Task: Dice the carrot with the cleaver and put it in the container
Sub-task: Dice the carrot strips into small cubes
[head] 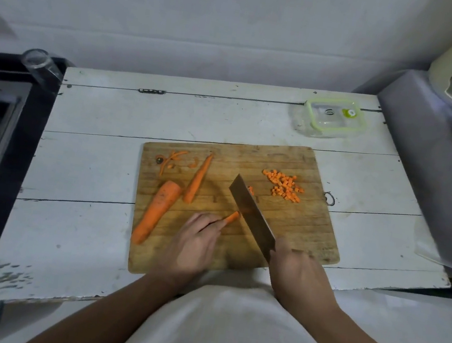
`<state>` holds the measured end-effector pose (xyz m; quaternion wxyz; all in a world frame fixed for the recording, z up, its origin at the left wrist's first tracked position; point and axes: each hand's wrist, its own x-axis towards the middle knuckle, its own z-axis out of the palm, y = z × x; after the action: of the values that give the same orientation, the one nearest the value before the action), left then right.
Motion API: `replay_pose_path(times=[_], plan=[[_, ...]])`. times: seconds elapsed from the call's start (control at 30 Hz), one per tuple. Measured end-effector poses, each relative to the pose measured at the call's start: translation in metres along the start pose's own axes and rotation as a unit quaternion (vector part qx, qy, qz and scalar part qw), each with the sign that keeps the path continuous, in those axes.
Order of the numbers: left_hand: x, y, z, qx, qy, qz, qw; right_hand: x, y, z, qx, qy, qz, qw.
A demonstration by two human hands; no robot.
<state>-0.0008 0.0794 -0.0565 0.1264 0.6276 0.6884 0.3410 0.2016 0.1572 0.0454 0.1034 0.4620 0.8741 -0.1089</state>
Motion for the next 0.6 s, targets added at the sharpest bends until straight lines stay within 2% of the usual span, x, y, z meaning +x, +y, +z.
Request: replay_pose_path(times=[0.17, 0.33, 0.6], plan=[[0.002, -0.002, 0.000, 0.016, -0.013, 0.014, 1.000, -0.007, 0.001, 0.009, -0.026, -0.028, -0.014, 0.999], [0.004, 0.001, 0.001, 0.054, -0.021, 0.009, 0.998, 0.013, -0.011, 0.016, -0.040, -0.012, -0.030, 0.999], [0.015, 0.001, 0.006, 0.047, -0.018, -0.024, 0.998, 0.055, 0.024, -0.006, 0.024, 0.021, 0.058, 0.998]])
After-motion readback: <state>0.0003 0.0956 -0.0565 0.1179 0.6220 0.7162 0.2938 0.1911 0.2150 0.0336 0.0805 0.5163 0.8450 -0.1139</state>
